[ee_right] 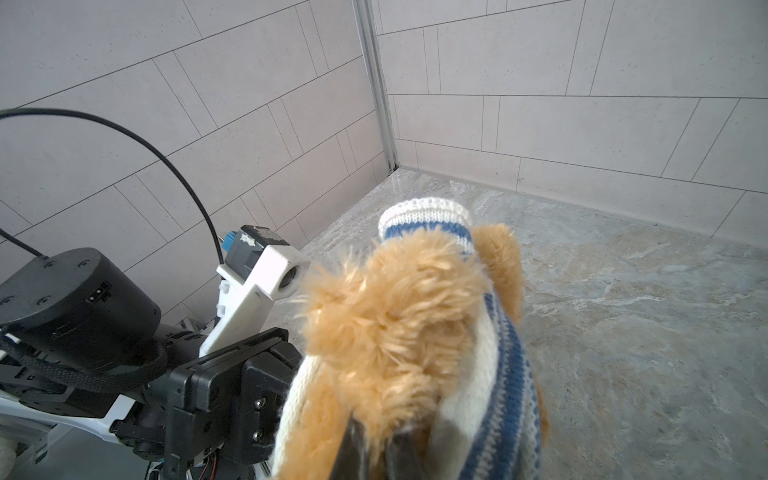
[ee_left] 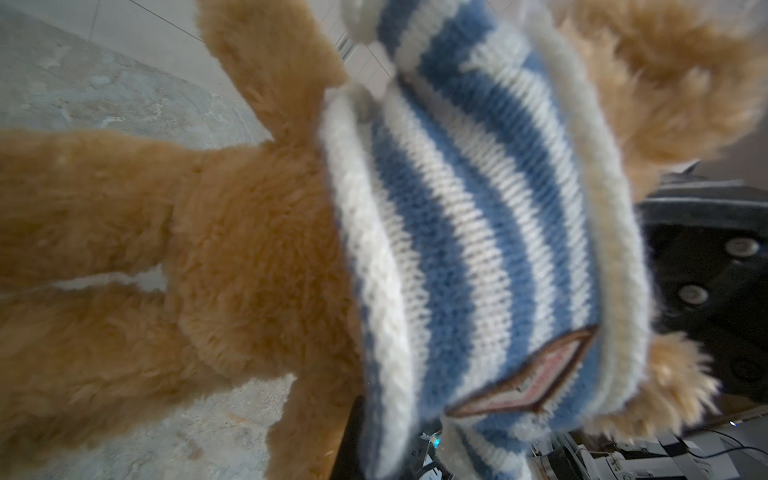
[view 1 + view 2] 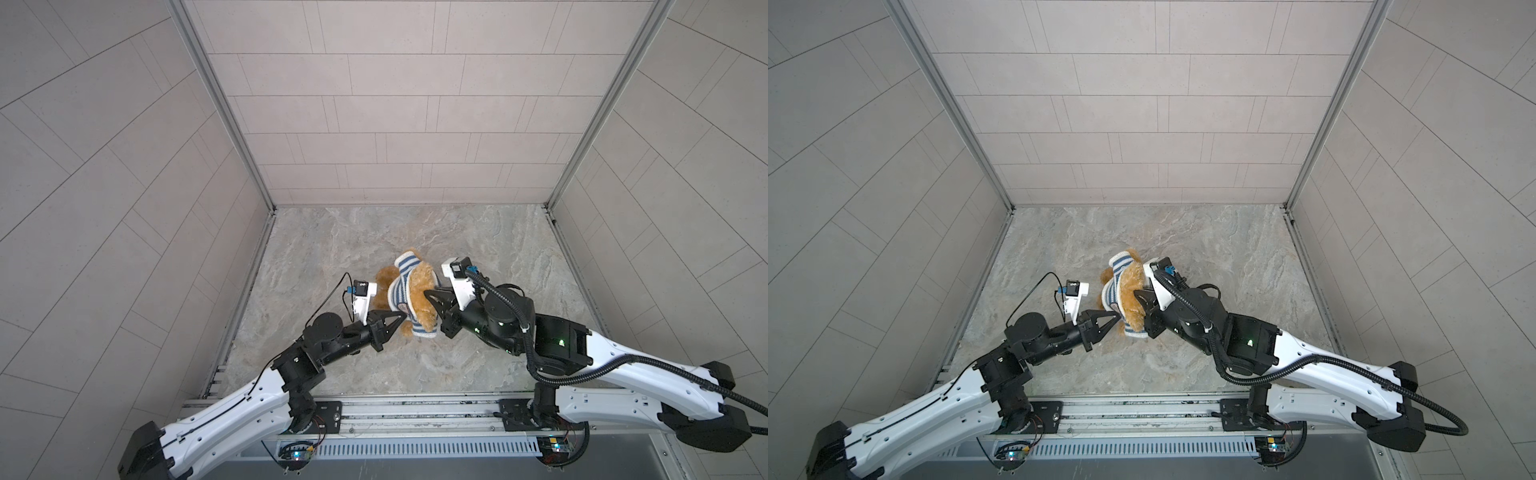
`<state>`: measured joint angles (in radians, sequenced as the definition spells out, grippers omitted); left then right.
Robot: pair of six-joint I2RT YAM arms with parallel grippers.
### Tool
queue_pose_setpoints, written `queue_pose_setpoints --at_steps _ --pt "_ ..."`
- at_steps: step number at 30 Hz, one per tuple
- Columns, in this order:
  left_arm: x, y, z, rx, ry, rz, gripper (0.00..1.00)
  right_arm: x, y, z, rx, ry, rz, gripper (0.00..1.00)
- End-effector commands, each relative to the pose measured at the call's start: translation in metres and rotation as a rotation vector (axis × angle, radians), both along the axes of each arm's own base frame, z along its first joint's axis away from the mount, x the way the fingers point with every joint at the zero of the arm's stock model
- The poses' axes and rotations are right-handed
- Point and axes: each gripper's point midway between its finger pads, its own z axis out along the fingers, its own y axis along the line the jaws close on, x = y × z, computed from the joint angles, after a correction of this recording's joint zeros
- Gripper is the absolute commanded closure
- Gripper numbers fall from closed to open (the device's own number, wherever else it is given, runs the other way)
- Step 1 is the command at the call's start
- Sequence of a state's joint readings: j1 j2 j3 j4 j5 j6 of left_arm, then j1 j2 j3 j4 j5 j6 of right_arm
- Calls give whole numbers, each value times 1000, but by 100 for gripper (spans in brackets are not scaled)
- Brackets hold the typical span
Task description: Dress the teddy bear
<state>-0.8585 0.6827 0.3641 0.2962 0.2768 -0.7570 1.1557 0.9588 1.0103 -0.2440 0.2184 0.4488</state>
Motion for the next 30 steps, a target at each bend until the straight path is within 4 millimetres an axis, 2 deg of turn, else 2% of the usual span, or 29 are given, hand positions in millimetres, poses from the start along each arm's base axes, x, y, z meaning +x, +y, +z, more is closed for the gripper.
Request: queue_pose_setpoints --at_steps 1,5,12,17,25,30 --pt "14 6 -34 67 92 93 100 2 -8 25 109 -36 -35 100" --pt "26 14 -57 121 157 180 100 1 -15 24 136 -42 -47 100" --pt "38 32 -79 219 226 305 100 -5 -27 26 188 -56 -43 100" --pt "42 36 -83 253 237 338 100 -10 -28 24 203 -49 -17 100" --pt "44 57 -92 376 239 406 100 -16 -37 27 290 -35 -13 100" --pt "46 54 -96 430 241 395 100 -14 -40 18 261 -28 -36 100"
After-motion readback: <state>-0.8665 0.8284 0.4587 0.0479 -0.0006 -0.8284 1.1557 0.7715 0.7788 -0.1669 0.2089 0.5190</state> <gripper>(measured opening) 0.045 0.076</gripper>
